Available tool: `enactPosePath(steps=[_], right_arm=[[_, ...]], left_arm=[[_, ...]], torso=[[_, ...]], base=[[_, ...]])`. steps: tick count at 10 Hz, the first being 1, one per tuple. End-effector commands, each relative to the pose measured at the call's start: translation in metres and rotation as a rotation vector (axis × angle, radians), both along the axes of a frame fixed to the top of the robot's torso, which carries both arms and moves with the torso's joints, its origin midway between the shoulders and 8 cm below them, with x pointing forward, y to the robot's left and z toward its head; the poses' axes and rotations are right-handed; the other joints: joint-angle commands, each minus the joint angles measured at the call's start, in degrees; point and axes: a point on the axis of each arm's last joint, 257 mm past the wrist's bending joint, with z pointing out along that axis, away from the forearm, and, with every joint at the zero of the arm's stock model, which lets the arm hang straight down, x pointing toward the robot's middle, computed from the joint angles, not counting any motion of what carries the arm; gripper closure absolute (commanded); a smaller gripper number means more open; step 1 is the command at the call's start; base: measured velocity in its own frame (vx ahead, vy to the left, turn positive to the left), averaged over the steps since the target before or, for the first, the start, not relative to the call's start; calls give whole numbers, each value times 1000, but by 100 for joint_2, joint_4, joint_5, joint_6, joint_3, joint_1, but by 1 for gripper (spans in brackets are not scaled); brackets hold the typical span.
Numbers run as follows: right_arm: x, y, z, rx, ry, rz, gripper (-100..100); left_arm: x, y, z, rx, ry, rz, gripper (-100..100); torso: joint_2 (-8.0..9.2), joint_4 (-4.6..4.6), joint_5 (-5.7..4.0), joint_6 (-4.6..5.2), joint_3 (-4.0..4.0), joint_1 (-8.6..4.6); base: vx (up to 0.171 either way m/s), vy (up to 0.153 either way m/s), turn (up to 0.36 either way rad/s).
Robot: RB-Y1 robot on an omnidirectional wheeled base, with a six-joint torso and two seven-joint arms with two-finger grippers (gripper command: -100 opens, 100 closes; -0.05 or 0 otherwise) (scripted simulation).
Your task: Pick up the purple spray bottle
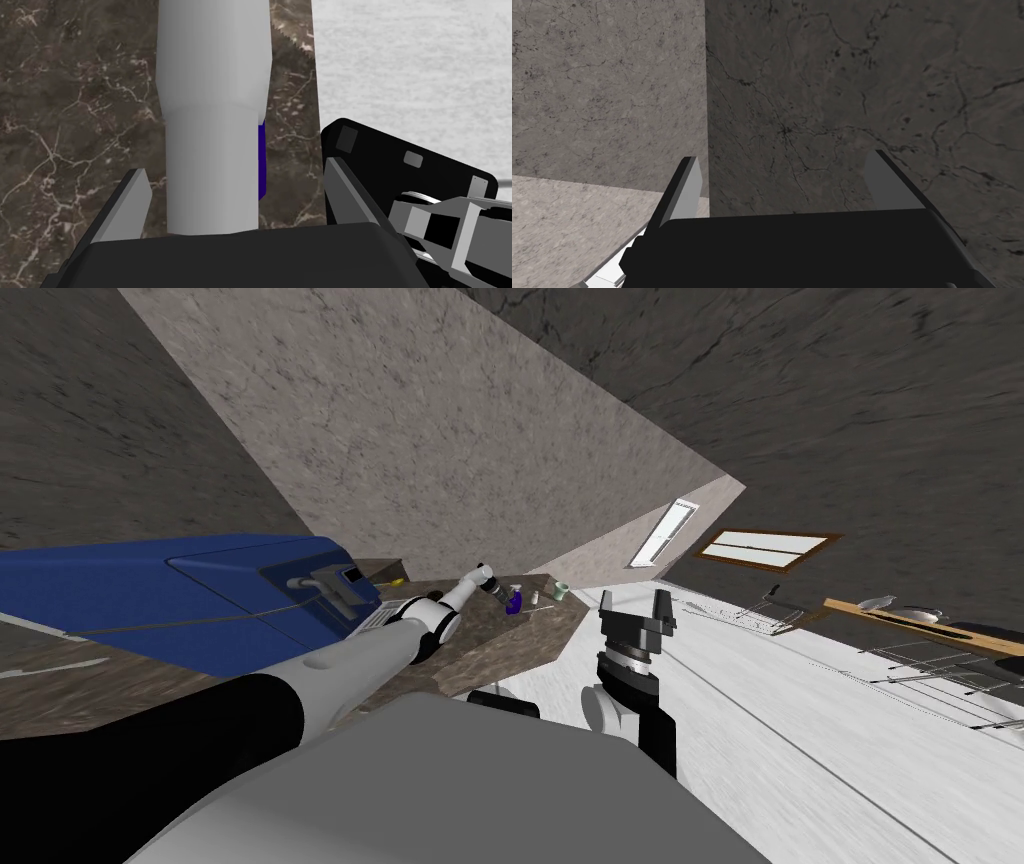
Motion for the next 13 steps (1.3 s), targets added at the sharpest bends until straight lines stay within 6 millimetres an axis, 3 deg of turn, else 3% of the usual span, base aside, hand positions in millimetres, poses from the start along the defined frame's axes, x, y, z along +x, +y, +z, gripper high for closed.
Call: enactPosePath(steps=[1,5,6,7,11,12,13], right_arm=[[0,0,0,0,0,0,0],[0,0,0,0,0,0,0],[0,0,0,0,0,0,0],[0,0,0,0,0,0,0],[0,0,0,0,0,0,0],[0,0,0,0,0,0,0],[0,0,0,0,0,0,0]], left_arm=[[-3,7,-1,-4,-2,-21,-100],[-18,25,-6,-3,1,-81,-100],[-13,22,-5,-4,-1,-65,-100],[-14,23,-5,-3,0,-70,100],[-14,22,-5,-4,0,-70,100],[-14,22,-5,-4,0,-70,0],[-7,13,-2,-4,-2,-40,100]], torso=[[0,0,0,0,0,0],[-1,0,7,-4,-1,26],[-5,-1,4,-5,-2,9],[-1,0,6,0,-1,27],[4,-1,14,-2,1,57],[4,-1,14,-2,1,57],[4,-1,14,-2,1,57]], base=[[15,-97,81],[32,-117,129],[20,-80,54],[3,-13,-8],[0,0,0],[0,0,0],[-29,109,-212]])
